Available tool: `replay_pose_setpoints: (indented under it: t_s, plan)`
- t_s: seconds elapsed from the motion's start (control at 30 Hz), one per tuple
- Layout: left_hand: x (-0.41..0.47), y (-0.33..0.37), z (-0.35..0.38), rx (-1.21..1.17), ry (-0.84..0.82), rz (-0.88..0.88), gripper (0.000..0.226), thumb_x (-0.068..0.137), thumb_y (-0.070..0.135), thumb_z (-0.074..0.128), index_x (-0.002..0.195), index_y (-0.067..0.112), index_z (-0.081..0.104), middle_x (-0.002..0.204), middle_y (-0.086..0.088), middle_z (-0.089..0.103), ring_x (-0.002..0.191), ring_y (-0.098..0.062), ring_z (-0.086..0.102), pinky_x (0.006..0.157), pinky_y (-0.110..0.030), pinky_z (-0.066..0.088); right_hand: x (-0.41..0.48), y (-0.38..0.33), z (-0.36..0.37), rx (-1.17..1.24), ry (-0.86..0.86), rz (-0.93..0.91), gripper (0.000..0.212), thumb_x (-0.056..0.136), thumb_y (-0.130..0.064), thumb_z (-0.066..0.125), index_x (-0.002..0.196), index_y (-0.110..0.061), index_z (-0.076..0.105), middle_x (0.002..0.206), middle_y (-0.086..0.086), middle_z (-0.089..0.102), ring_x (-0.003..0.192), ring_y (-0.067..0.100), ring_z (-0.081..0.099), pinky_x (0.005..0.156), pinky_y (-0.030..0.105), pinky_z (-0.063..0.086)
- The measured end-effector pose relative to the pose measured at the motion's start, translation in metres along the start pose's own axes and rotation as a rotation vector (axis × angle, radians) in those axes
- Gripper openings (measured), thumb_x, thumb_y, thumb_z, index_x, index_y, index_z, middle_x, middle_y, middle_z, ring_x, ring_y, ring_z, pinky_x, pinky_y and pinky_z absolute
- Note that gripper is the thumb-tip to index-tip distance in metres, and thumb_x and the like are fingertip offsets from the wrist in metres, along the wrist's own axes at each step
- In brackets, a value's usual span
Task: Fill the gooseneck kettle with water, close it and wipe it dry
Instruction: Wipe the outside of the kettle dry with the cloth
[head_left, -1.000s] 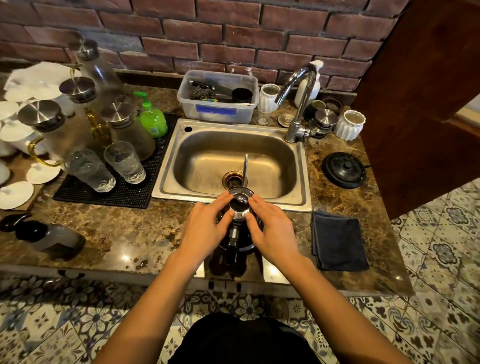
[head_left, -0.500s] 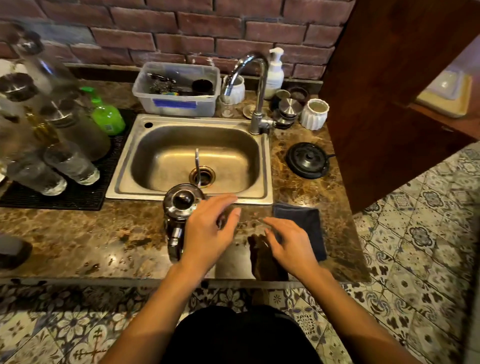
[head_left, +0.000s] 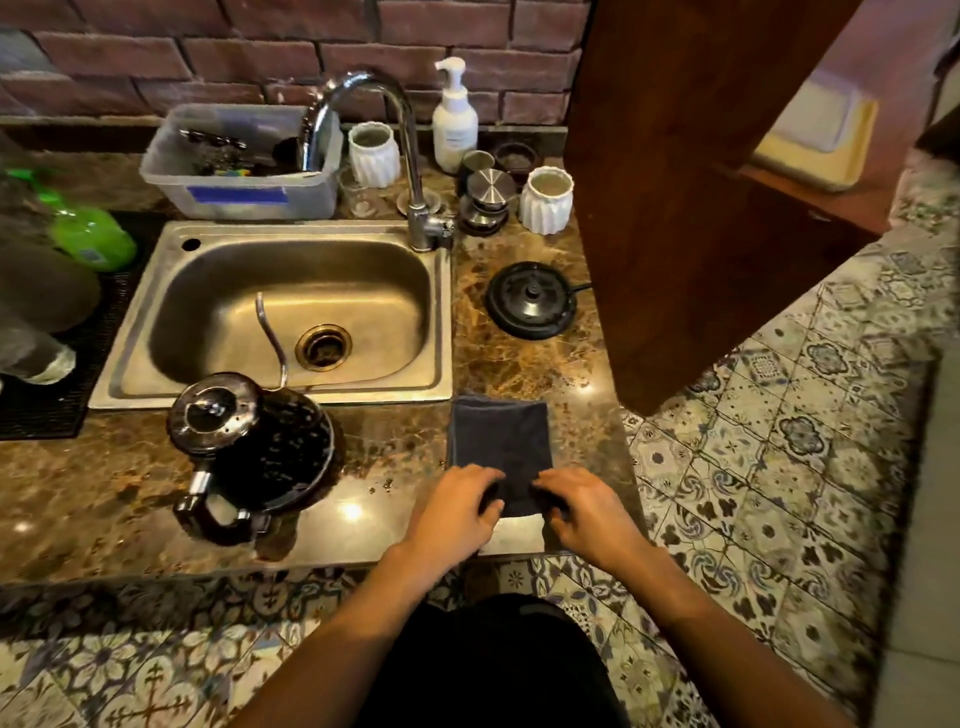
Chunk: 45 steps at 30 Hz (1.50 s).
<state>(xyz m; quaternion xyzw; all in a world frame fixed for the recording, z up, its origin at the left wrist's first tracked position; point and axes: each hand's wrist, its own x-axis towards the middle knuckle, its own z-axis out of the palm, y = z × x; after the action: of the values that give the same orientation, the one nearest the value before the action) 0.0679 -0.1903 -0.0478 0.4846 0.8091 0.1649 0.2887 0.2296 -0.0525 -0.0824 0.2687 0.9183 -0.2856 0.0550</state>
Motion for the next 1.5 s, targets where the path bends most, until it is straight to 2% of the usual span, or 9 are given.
replay_pose_setpoints:
  t_s: [0.13, 0.3, 0.6, 0.67, 0.77, 0.97, 1.1, 1.23, 1.5]
  plan:
    - [0.007, 0.004, 0.013, 0.087, -0.08, -0.055, 0.046, 0.097, 0.038, 0.059, 0.141, 0.025, 0.056, 0.138, 0.002, 0.062, 0.127, -0.021, 0.056, 0.102, -0.033, 0.045, 0.005, 0.019, 0.0, -0.056, -0.045, -0.097, 0.041, 0.069, -0.006, 0.065, 0.108, -0.012, 0.076, 0.118, 0.009, 0.073, 0.107, 0.032, 0.069, 0.095, 0.034, 0.052]
    - [0.008, 0.001, 0.021, 0.123, -0.084, -0.081, 0.045, 0.095, 0.039, 0.06, 0.139, 0.027, 0.058, 0.137, 0.004, 0.061, 0.124, -0.02, 0.056, 0.102, -0.034, 0.049, 0.013, 0.024, -0.014, -0.137, -0.01, -0.298, 0.038, 0.08, -0.028, 0.047, 0.095, -0.015, 0.079, 0.103, 0.003, 0.075, 0.094, 0.026, 0.07, 0.081, 0.029, 0.057]
    - [0.016, 0.004, 0.02, 0.079, 0.01, -0.1, 0.052, 0.09, 0.059, 0.056, 0.133, 0.03, 0.061, 0.122, 0.004, 0.067, 0.111, -0.02, 0.063, 0.088, -0.037, 0.054, 0.032, 0.008, -0.034, 0.035, -0.003, -0.258, 0.016, 0.099, -0.027, 0.05, 0.111, -0.023, 0.06, 0.108, -0.004, 0.068, 0.105, 0.016, 0.059, 0.103, 0.036, 0.04]
    - [0.018, 0.006, 0.015, 0.041, 0.095, -0.097, 0.053, 0.088, 0.063, 0.055, 0.129, 0.031, 0.064, 0.115, 0.005, 0.07, 0.104, -0.019, 0.065, 0.084, -0.037, 0.055, 0.038, -0.002, -0.044, 0.124, 0.001, -0.25, 0.015, 0.1, -0.025, 0.052, 0.111, -0.019, 0.06, 0.104, -0.003, 0.068, 0.099, 0.017, 0.06, 0.091, 0.029, 0.041]
    - [0.019, 0.01, 0.001, -0.094, 0.239, -0.078, 0.042, 0.092, 0.052, 0.058, 0.125, 0.029, 0.068, 0.112, 0.005, 0.073, 0.101, -0.016, 0.066, 0.086, -0.036, 0.055, 0.049, -0.015, -0.06, 0.26, -0.001, -0.213, 0.015, 0.1, -0.024, 0.056, 0.111, -0.019, 0.062, 0.093, -0.008, 0.066, 0.081, 0.009, 0.059, 0.067, 0.016, 0.04]
    - [0.021, 0.025, -0.043, -0.4, 0.29, -0.033, 0.018, 0.095, 0.031, 0.067, 0.111, 0.029, 0.075, 0.095, 0.011, 0.077, 0.087, -0.001, 0.069, 0.075, -0.02, 0.053, 0.06, -0.03, -0.081, 0.568, 0.001, -0.149, 0.009, 0.095, -0.029, 0.063, 0.103, -0.027, 0.067, 0.086, -0.005, 0.071, 0.077, 0.007, 0.065, 0.072, 0.031, 0.051]
    - [0.018, 0.033, -0.072, -0.382, 0.213, 0.037, 0.016, 0.097, 0.033, 0.063, 0.107, 0.029, 0.075, 0.09, 0.013, 0.076, 0.086, 0.0, 0.068, 0.072, -0.019, 0.05, 0.059, -0.04, -0.101, 0.757, -0.174, -0.192, 0.018, 0.094, -0.033, 0.067, 0.105, -0.02, 0.071, 0.095, 0.006, 0.073, 0.088, 0.02, 0.068, 0.078, 0.034, 0.052]
    - [0.012, 0.04, -0.098, -0.321, 0.117, 0.111, 0.018, 0.099, 0.03, 0.061, 0.106, 0.024, 0.076, 0.088, 0.011, 0.076, 0.084, -0.001, 0.066, 0.07, -0.017, 0.045, 0.059, -0.052, -0.11, 0.849, -0.391, -0.186, 0.023, 0.091, -0.033, 0.071, 0.099, -0.012, 0.07, 0.088, 0.003, 0.07, 0.082, 0.017, 0.064, 0.073, 0.036, 0.048]
    - [-0.008, 0.024, -0.143, -0.239, -0.003, 0.169, 0.02, 0.098, 0.029, 0.063, 0.113, 0.026, 0.077, 0.098, 0.01, 0.078, 0.091, -0.003, 0.069, 0.078, -0.027, 0.053, 0.068, -0.091, -0.099, 0.81, -0.652, -0.231, 0.042, 0.093, -0.014, 0.069, 0.129, -0.001, 0.053, 0.126, 0.03, 0.06, 0.119, 0.044, 0.059, 0.104, 0.063, 0.042]
